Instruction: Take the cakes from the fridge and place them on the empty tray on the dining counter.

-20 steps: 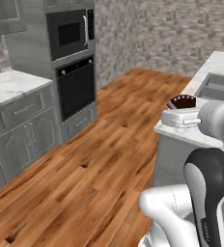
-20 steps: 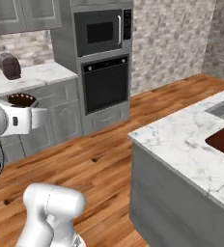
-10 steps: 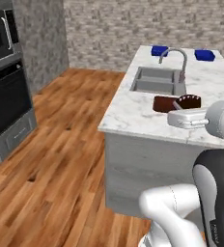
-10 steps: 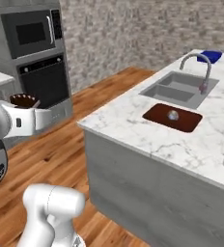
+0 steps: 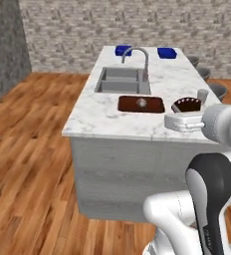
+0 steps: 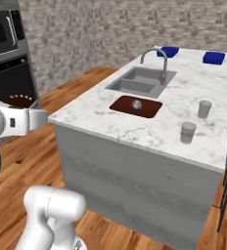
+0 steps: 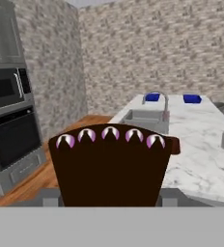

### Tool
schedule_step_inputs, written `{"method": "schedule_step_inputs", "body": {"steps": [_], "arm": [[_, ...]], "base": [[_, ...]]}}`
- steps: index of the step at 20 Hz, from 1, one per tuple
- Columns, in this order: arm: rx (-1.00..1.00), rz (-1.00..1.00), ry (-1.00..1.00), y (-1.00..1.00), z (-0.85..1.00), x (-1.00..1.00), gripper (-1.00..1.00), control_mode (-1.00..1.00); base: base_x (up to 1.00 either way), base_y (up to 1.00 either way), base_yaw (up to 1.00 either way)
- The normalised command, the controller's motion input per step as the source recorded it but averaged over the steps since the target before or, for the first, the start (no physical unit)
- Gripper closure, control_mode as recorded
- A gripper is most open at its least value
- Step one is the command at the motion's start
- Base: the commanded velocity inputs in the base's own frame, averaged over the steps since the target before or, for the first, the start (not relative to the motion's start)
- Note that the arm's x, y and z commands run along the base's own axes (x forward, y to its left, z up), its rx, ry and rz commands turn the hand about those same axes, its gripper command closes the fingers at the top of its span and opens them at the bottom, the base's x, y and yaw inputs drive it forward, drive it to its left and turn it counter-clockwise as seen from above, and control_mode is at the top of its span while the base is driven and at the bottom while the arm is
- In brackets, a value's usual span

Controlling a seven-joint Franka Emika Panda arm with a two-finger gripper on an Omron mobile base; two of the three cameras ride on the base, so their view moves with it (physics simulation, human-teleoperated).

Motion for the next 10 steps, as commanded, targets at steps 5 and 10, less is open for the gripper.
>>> {"method": "schedule_step_inputs", "body": {"steps": [5, 10], "arm": [[0.0, 0.0, 0.0, 0.0, 0.0, 0.0, 1.0, 1.0], [0.0, 0.0, 0.0, 0.0, 0.0, 0.0, 1.0, 1.0]], "base": [[-0.18, -1.0, 0.12], [0.0, -1.0, 0.05]]}}
